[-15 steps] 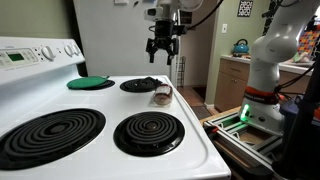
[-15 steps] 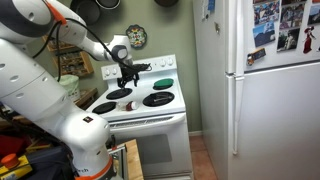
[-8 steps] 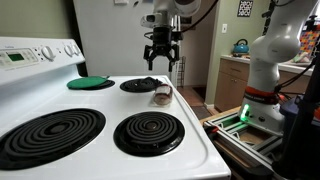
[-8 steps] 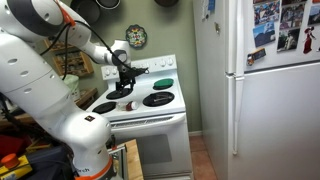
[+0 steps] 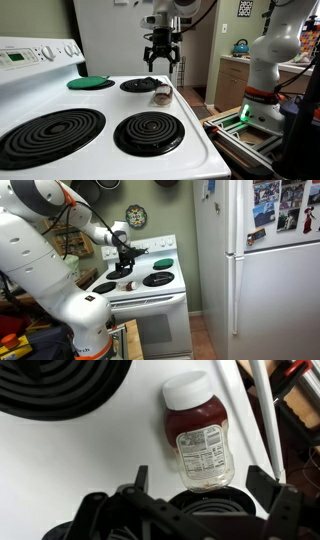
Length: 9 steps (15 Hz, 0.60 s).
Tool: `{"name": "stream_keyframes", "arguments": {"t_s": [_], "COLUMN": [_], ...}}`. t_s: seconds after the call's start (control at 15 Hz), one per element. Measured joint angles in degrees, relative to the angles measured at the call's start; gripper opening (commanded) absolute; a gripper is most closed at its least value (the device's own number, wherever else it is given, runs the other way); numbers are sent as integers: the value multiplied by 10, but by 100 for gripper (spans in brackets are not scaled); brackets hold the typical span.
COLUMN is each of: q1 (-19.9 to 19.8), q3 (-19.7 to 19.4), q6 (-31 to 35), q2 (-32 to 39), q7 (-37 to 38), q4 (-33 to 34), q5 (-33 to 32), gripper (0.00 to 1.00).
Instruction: Set the ketchup bottle upright on the stove
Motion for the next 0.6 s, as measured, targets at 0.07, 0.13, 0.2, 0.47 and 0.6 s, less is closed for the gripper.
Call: {"name": "stream_keyframes", "arguments": {"t_s": [0.07, 0.13, 0.2, 0.47, 0.6], "q1": [3, 5, 8, 20, 25], "q3": [1, 1, 3, 7, 8], "q6": [0, 0, 0, 0, 0], "q2": [2, 4, 6, 16, 21], "q7": [-6, -13, -21, -50, -58], "q4": [0, 0, -1, -6, -10], "q5": [0, 0, 0, 0, 0], "gripper": [100, 100, 100, 100, 100]}}
